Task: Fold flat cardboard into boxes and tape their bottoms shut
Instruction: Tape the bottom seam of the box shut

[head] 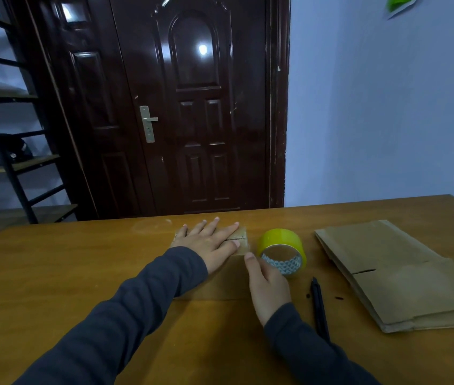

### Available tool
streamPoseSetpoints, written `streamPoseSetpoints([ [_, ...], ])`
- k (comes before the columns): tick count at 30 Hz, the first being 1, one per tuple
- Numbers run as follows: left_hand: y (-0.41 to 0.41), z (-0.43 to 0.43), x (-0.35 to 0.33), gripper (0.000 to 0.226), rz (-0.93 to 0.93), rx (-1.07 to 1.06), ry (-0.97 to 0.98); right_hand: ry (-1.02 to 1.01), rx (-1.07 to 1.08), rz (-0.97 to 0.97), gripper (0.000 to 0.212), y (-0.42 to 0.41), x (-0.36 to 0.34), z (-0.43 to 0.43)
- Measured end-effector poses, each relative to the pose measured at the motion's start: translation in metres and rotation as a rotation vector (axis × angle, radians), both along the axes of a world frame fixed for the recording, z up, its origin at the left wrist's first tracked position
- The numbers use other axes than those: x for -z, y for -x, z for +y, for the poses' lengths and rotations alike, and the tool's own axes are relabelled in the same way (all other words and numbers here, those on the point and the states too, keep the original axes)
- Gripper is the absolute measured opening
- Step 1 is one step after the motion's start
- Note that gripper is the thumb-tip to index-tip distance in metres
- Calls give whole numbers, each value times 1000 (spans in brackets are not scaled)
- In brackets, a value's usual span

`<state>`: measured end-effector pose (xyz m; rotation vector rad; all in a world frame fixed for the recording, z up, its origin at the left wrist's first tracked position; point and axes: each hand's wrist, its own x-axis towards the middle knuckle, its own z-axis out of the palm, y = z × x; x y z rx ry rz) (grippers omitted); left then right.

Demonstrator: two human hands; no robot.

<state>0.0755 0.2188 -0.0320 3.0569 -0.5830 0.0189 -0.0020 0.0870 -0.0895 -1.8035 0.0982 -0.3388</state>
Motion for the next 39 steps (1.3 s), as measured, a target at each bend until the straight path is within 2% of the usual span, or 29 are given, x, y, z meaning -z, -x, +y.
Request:
streamPoseSetpoints([
  [4, 0, -1, 0, 53, -2, -2, -11, 25, 33, -55, 51, 1, -1, -1],
  [8, -1, -1, 0, 53, -7, 5, -26, 49, -112, -168, 63, -3, -6, 0],
  [11, -1, 0, 0, 53, -2, 6, -18, -21, -223, -92, 78, -2, -4, 5],
  [15, -1, -1, 2, 53, -3, 2, -11, -118, -213, -23, 71, -1, -3, 5],
  [21, -2, -1, 1, 54, -19, -1, -30, -194, -235, 75, 85, -1, 4, 11],
  [23, -3, -1, 2, 54, 29, -14, -41, -179, -228, 101, 88, -3, 4, 9],
  [24, -9, -3, 1, 54, 86, -40, 7, -166, -224, 103, 91, -4, 4, 8],
  [26, -19, -10, -12, 60, 231, -163, 335, -167, -222, 101, 97, -4, 3, 8],
  [28, -20, -6, -30, 61, 332, -312, 883, -186, -234, 83, 103, -4, 4, 8],
  [31, -10, 25, -44, 45, 418, -154, 1701, -215, -237, 70, 101, -2, 2, 3],
  [32, -5, 40, -46, 45, 419, -124, 1971, -235, -226, 71, 96, -2, 1, 2],
  [33, -4, 56, -42, 45, 367, -130, 2163, -257, -199, 70, 91, -3, 0, 0],
  [34, -4, 71, -33, 45, 276, -167, 2252, -281, -168, 61, 88, -3, -2, -1],
  [35, -5, 82, -23, 45, 173, -246, 2248, -308, -140, 45, 86, -4, -3, -2],
  [37, -4, 91, -1, 46, -15, -417, 2044, -340, -106, 40, 81, -6, -7, -5],
  [38, -2, 92, 10, 45, -86, -503, 1924, -344, -96, 45, 71, -8, -9, -6],
  [39, 1, 90, 22, 45, -126, -573, 1816, -342, -80, 52, 52, -10, -11, -7],
])
